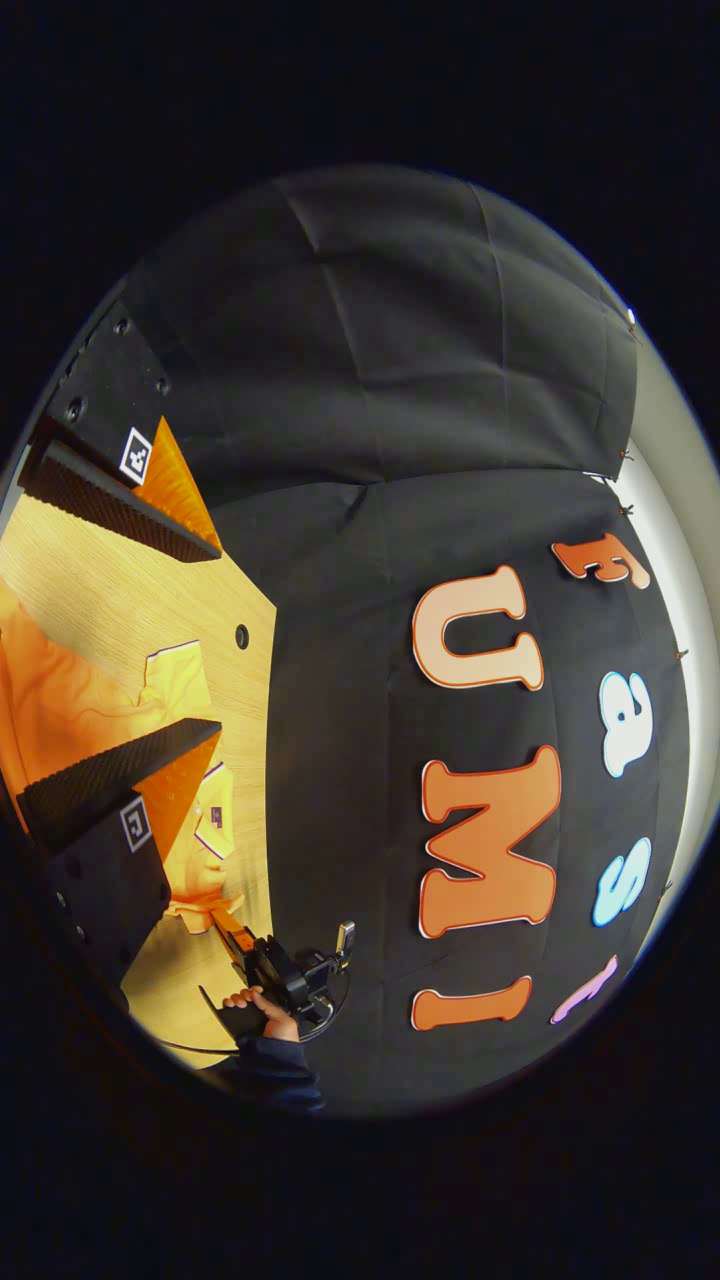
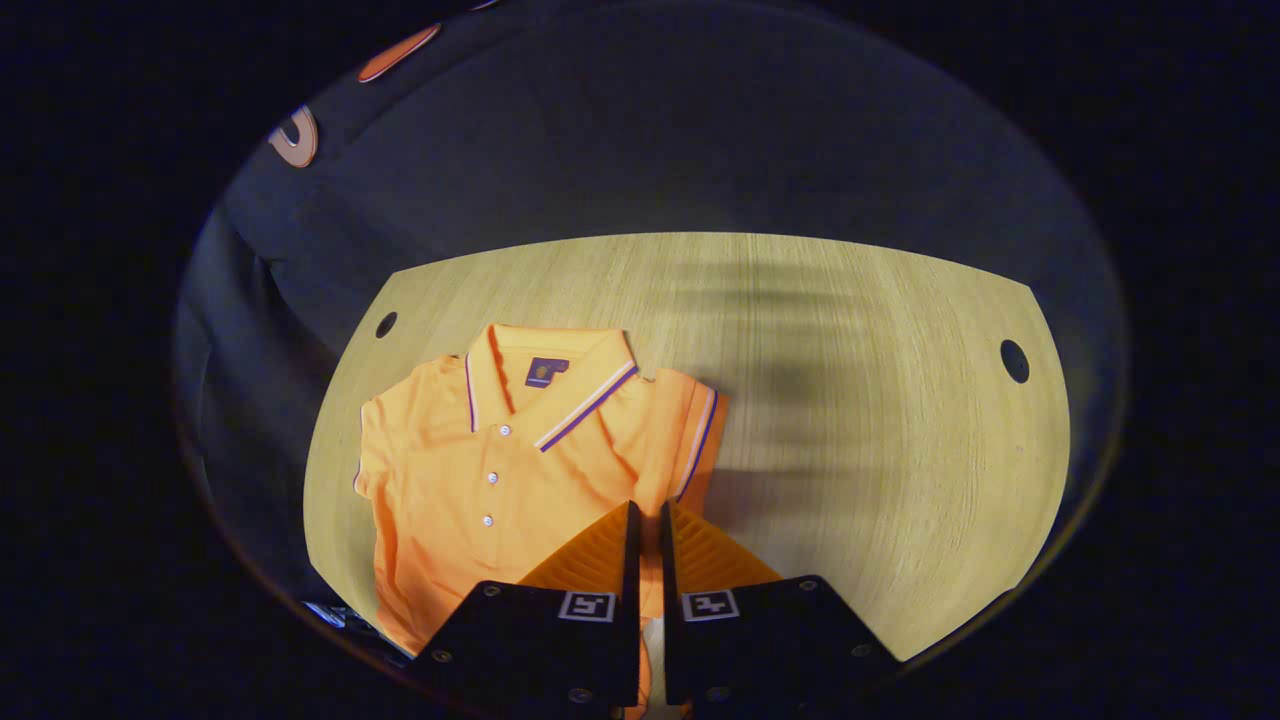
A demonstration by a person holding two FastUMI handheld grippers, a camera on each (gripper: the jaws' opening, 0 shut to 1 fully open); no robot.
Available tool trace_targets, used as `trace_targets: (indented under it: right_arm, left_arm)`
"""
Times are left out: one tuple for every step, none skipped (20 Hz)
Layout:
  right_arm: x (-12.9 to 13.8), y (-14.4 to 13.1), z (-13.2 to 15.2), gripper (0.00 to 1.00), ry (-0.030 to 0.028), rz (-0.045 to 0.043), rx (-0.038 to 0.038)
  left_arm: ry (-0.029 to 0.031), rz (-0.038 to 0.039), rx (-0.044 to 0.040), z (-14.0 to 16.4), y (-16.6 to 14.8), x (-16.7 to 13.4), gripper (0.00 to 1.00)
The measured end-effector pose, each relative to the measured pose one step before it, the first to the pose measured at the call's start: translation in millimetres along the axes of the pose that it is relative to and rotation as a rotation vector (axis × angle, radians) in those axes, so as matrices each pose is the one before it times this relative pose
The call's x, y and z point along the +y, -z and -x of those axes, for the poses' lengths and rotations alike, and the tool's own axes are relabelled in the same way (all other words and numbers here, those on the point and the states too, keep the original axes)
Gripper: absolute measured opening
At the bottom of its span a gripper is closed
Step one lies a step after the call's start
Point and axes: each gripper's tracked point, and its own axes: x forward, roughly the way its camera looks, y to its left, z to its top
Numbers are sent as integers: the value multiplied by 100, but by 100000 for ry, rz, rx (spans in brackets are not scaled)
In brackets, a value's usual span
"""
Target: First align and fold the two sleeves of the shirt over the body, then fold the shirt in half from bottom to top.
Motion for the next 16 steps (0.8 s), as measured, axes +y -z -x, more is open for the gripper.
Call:
trace_targets:
  right_arm:
    - [921, 96, 21, 14, -2236, 642, -339]
    - [805, -63, 38, 18, -1929, 420, -24]
    - [745, 145, 12, 22, -1673, 210, 405]
    - [443, 51, 34, 31, -702, 844, -90]
    - [99, 23, 61, 33, 328, 1149, -683]
    - [-66, -110, 157, 39, 794, 1270, -519]
    - [38, 48, 312, 41, 555, 1019, -572]
    - [-103, -48, 400, 48, 903, 1114, -487]
    - [-260, 67, 621, 53, 1940, 524, -605]
    - [-120, -196, 600, 56, 1344, -207, -1695]
    - [145, -195, 623, 67, 1125, -969, -2399]
    - [273, -250, 681, 74, 340, -1204, -2786]
    - [164, 35, 811, 76, 1055, -1344, -2299]
    - [260, -39, 787, 81, 832, -1196, -2300]
    - [234, 91, 905, 84, 1315, -742, -2248]
    - [51, 45, 857, 86, 1701, -434, -2097]
  left_arm:
    - [-60, 1279, 931, -250, 442, 410, 97]
    - [387, 1431, 1184, -301, 496, 258, 97]
    - [377, 1286, 1202, -419, 359, 247, 97]
    - [377, 1279, 1052, -256, 362, 300, 97]
    - [462, 1448, 1353, -501, 394, 262, 97]
    - [745, 1282, 2042, -744, 473, 352, 97]
    - [1197, 1126, 2323, -850, 516, 73, 97]
    - [1071, 656, 2466, -977, 624, 115, 97]
    - [1182, 385, 2477, -1171, 556, 220, 97]
    - [1472, 423, 2645, -1154, 499, 199, 97]
    - [2430, 509, 1991, -1415, 276, 28, 97]
    - [2005, 18, 2748, -1254, 294, 131, 97]
    - [2096, -757, 2802, -1505, 191, 205, 97]
    - [1753, -1261, 3363, -1315, 201, 293, 97]
    - [-443, -794, 2534, -1176, -7, 425, 97]
    - [1560, -230, 3103, -1881, 151, 145, 97]
